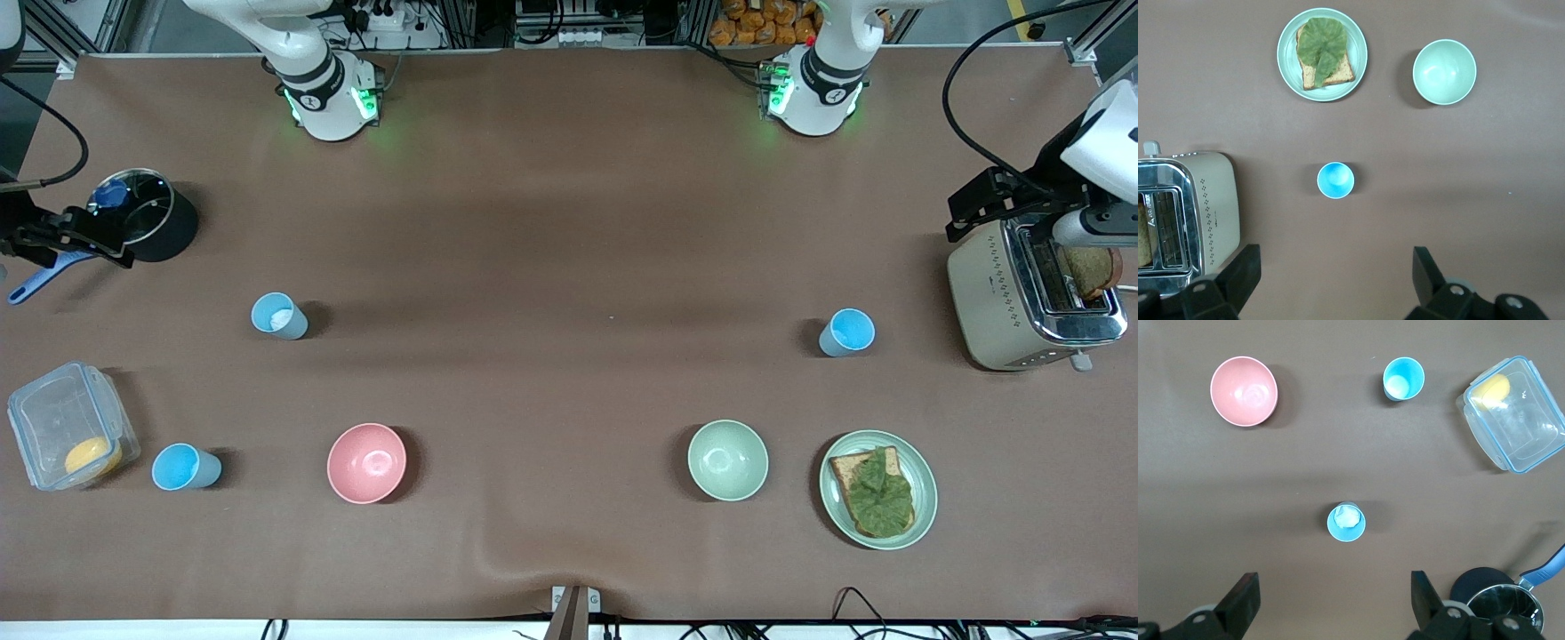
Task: Stack blue cups with both arms
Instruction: 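Reach the left gripper toward the blue cup beside the toaster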
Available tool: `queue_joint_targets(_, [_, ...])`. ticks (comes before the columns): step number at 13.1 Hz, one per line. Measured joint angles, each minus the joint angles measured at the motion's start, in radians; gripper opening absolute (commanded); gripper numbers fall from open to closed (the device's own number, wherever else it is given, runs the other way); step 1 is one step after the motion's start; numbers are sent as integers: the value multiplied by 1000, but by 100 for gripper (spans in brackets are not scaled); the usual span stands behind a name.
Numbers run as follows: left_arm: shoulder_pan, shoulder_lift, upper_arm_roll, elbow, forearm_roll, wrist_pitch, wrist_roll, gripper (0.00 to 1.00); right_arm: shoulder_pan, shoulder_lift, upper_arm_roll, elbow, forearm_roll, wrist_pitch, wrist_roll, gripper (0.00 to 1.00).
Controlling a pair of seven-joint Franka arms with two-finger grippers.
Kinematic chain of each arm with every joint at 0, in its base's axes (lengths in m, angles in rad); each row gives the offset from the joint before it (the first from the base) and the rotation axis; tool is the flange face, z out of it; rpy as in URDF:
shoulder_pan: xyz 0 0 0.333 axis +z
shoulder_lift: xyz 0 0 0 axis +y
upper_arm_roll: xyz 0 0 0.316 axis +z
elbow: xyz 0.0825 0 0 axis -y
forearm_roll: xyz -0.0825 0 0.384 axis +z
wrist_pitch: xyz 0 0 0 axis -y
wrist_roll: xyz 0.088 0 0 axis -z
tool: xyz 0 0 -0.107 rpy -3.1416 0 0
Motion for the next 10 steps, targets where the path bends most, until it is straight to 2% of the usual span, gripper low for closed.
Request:
queue_joint_targets(3, [13,0,2,2,7,-15,0,100,0,0,2,0,0,0,0,100])
queue_joint_targets(7, [6,7,-5,4,75,-22,1,100,0,0,4,-1,0,0,0,100])
queue_joint_targets(10, [17,69,-15,-36,85,25,1,100,-1,0,3,-3,-1,0,0,100])
